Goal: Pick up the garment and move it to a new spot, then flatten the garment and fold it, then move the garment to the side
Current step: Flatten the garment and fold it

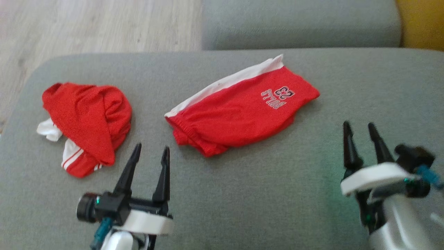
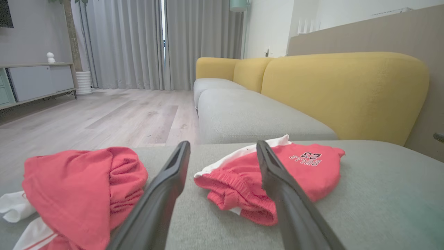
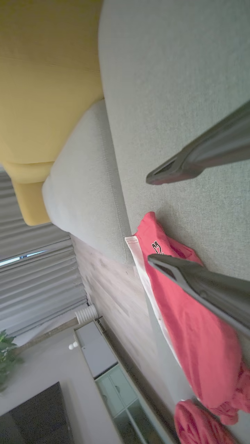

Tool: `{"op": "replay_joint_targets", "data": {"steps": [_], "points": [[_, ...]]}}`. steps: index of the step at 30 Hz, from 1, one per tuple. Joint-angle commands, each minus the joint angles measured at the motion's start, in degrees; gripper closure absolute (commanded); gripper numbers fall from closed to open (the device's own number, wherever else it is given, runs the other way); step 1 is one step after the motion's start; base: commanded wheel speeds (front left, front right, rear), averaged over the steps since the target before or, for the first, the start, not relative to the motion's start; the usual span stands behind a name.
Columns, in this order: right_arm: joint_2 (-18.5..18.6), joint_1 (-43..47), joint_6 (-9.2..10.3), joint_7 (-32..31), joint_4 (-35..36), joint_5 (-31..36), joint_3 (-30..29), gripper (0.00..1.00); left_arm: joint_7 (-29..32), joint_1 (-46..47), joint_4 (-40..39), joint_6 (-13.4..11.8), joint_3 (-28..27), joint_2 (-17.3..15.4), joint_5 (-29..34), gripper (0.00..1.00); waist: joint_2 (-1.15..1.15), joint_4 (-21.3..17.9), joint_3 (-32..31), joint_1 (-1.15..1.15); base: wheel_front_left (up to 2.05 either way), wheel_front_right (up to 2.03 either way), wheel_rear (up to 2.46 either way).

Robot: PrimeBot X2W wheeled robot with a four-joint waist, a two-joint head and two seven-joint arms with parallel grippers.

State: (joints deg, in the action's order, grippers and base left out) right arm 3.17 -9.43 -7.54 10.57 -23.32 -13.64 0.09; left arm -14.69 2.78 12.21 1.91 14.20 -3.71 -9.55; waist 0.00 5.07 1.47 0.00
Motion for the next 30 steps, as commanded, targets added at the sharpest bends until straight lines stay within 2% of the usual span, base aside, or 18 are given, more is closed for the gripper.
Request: {"op": "replay_joint_targets", "data": {"steps": [1,3,6,7,8,9,11,20,25,30], "points": [[-0.2,-4.5,0.05,-1.4,1.6,-2.0,0.3,0.0,-0.3,4.1,-2.8,0.2,-2.4,0.2,0.6,0.0,0.0,1.3,2.2,0.0,0.0,0.0,0.0],[-0.2,-6.9,0.05,-4.4,0.4,-8.0,-0.6,0.0,-0.3,5.3,-4.0,0.4,-2.5,0.5,0.4,0.0,0.0,2.5,4.1,0.0,0.0,0.0,0.0],[-0.3,-10.6,0.05,-8.3,-2.5,-13.0,-1.9,0.0,-0.3,6.4,-5.1,1.0,-1.6,0.7,0.5,0.0,0.0,4.5,6.6,0.0,0.0,0.0,0.0],[-0.3,-13.4,0.05,-11.0,-5.3,-15.9,-3.2,0.0,-0.3,7.2,-5.5,1.3,-1.0,0.8,0.4,0.0,0.0,5.8,8.0,0.0,0.0,0.0,0.0],[-0.3,-13.4,0.05,-11.0,-5.3,-15.9,-3.2,0.0,-0.3,7.2,-5.5,1.3,-1.0,0.8,0.4,0.0,0.0,5.8,8.0,0.0,0.0,0.0,0.0],[-0.3,-16.3,0.05,-13.8,-8.4,-19.7,-4.5,0.0,-0.3,8.2,-7.0,1.6,-0.2,0.8,-0.9,0.0,0.0,7.2,9.4,0.0,0.0,0.0,0.0],[-0.3,-19.0,0.05,-16.4,-11.8,-21.3,-5.8,0.0,-0.3,8.9,-8.2,1.5,1.0,0.8,-2.1,0.0,0.0,8.7,10.5,0.0,0.0,0.0,0.0],[1.9,-29.4,0.05,-23.0,-26.0,-16.0,-12.6,0.0,-0.3,11.3,-10.8,1.1,6.0,0.8,-6.0,0.0,0.0,14.4,14.5,0.0,0.0,0.0,0.0],[4.7,-32.8,0.05,-25.4,-32.0,-11.1,-13.5,0.0,-0.3,12.1,-12.0,0.2,7.4,0.8,-10.3,0.0,0.0,17.3,16.1,0.0,0.0,0.0,0.0],[7.0,-35.6,0.05,-26.7,-37.1,-7.7,-15.1,0.0,-0.3,13.2,-12.6,-0.1,10.2,0.8,-11.2,0.0,0.0,19.4,17.1,0.0,0.0,0.0,0.0]]}}
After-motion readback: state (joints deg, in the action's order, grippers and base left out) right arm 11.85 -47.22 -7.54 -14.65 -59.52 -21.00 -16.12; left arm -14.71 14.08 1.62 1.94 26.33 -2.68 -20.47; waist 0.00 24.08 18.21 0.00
